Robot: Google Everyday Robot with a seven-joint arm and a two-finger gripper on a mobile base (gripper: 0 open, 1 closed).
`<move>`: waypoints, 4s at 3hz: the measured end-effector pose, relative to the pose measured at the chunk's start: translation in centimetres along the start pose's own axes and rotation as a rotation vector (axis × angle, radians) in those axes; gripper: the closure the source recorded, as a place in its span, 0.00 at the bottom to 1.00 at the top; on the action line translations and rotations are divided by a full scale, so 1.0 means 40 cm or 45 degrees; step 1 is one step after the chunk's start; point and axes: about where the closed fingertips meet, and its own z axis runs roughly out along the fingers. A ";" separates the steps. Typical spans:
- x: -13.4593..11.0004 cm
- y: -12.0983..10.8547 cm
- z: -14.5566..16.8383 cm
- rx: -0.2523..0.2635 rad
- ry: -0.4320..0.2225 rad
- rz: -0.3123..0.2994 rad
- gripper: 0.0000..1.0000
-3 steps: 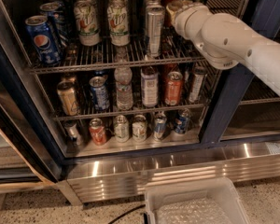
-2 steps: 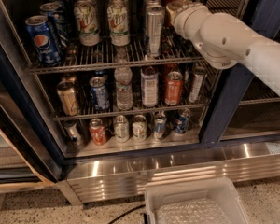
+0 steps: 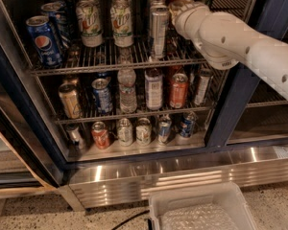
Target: Pick coke can from top shelf of fridge
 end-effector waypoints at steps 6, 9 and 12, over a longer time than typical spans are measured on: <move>0.022 -0.042 0.002 0.072 0.042 0.042 0.61; 0.022 -0.042 0.003 0.072 0.042 0.042 0.31; 0.014 -0.041 0.024 0.076 0.031 0.040 0.40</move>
Offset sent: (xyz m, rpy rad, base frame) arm 0.0000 0.0000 0.0000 0.0000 0.0000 0.0000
